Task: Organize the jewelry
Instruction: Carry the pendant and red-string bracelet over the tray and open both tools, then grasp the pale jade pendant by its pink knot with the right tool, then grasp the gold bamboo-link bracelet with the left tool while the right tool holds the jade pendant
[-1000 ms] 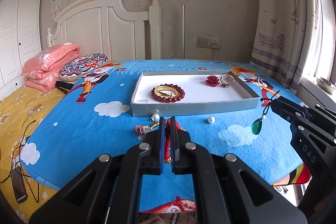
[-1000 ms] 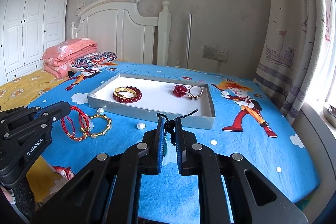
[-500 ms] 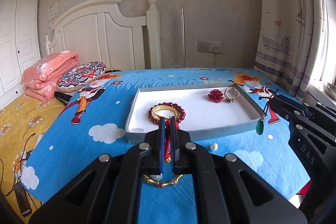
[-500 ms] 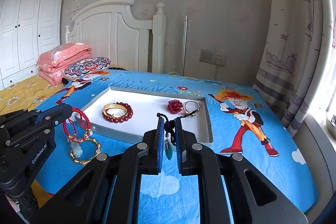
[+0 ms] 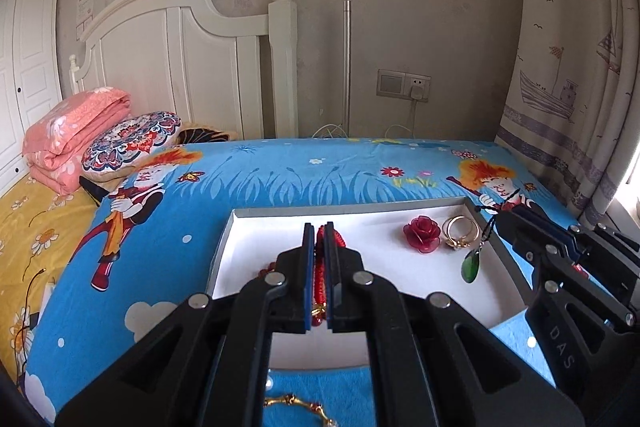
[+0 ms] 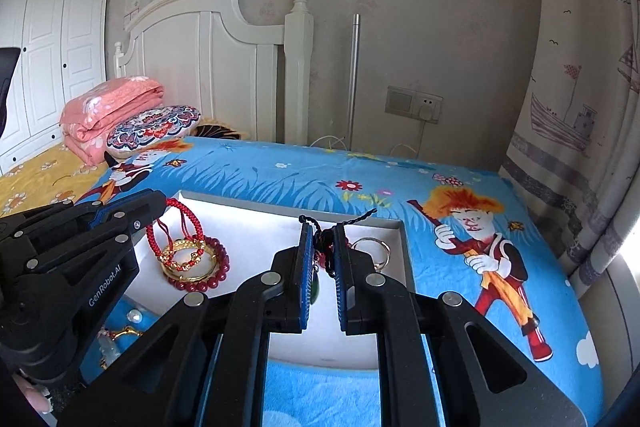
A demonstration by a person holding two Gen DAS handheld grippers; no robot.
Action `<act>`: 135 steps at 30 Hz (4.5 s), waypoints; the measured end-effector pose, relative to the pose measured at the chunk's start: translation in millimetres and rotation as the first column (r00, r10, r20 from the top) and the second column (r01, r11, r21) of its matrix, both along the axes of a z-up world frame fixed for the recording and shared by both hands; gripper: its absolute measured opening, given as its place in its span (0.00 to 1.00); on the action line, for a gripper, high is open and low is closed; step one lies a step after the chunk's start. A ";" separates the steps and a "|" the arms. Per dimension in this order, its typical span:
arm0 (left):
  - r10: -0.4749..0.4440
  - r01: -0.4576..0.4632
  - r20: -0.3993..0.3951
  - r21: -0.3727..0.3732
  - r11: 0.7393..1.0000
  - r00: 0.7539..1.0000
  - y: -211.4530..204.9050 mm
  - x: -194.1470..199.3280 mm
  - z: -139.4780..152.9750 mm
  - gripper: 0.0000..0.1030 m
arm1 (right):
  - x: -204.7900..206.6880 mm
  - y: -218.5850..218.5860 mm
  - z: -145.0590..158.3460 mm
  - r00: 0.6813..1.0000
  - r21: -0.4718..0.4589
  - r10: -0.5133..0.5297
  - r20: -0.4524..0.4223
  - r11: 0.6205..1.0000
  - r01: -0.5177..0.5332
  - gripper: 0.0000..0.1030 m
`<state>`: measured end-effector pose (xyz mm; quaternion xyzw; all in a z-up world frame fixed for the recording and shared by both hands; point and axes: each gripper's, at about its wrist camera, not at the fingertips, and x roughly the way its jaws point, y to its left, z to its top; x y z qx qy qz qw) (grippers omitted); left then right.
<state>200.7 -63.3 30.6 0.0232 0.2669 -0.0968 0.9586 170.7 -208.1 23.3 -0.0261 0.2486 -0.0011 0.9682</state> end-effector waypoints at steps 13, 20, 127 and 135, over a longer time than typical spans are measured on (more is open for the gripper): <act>0.030 -0.026 -0.098 0.049 0.998 0.995 -13.6 68.7 -18.1 0.21 | 54.0 -10.4 -24.8 0.991 0.028 0.015 -0.131 1.000 -0.011 0.22; 0.056 -0.050 -0.091 0.070 0.996 0.994 2.5 58.1 -19.9 0.61 | 44.0 -19.4 -29.2 0.990 0.026 -0.004 -0.138 1.000 0.008 0.44; -0.017 0.030 -0.076 0.169 0.985 0.997 6.6 -107.2 -95.5 0.59 | -102.8 12.9 -59.5 0.993 0.079 0.095 -0.070 0.993 -0.089 0.20; -0.005 0.016 -0.078 0.141 0.990 0.997 0.7 -104.7 -107.0 0.36 | -102.4 7.9 -61.4 0.993 0.101 0.089 -0.076 0.992 -0.081 0.20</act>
